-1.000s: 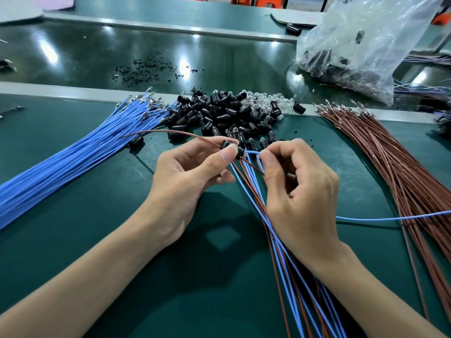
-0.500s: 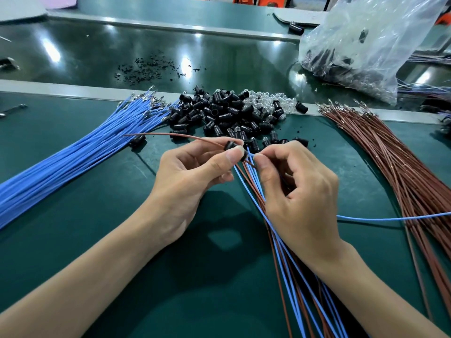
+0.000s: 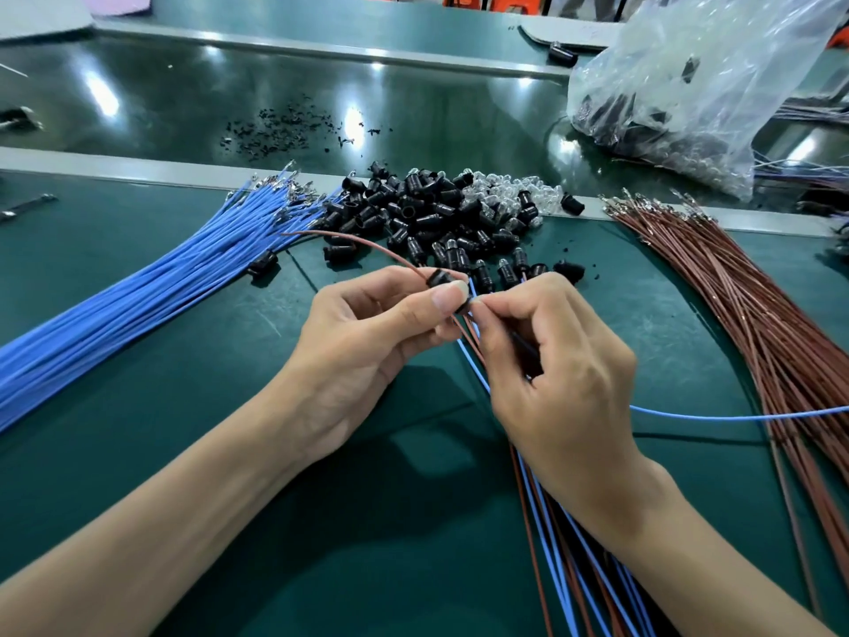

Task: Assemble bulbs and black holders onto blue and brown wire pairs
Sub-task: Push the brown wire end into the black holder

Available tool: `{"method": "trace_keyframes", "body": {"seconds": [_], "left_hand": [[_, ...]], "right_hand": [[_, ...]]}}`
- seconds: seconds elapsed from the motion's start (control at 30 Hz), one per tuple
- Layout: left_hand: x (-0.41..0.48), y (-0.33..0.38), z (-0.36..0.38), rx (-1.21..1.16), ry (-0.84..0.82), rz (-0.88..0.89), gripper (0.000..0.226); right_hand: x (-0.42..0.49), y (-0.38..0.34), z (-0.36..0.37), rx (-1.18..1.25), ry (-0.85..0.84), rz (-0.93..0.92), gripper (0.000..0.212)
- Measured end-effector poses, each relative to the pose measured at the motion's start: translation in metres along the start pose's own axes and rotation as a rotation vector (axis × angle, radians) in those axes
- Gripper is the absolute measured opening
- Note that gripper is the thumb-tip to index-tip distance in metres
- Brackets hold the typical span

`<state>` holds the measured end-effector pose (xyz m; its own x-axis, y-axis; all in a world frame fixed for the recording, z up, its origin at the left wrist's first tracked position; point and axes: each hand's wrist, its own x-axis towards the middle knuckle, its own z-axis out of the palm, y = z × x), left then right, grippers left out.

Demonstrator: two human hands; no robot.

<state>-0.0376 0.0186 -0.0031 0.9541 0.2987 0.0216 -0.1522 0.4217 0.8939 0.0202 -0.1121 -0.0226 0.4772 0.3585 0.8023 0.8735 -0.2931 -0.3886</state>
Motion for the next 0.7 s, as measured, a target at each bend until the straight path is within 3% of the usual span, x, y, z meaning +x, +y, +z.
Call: {"method": "trace_keyframes", "body": {"seconds": [0.17,0.27,0.7], "left_hand": [[0.001,-0.0033,-0.0001,0.005,0.024,0.034,0.003],[0.0012,-0.0059,-0.0005,0.015,0.057,0.091,0.011],[0.0011,-0.0092,0.0007,0.021,0.089,0.084,0.004]], "right_hand": [[0.0021,-0.0012,-0.0017,0.023,-0.038,0.042,0.009],[0.0026,-0.0025,-0.0033,0.01,-0.026,0.078,0.007],[-0.0001,-0.0035,-0.0013,0.085,0.002,0.069,0.01]]}}
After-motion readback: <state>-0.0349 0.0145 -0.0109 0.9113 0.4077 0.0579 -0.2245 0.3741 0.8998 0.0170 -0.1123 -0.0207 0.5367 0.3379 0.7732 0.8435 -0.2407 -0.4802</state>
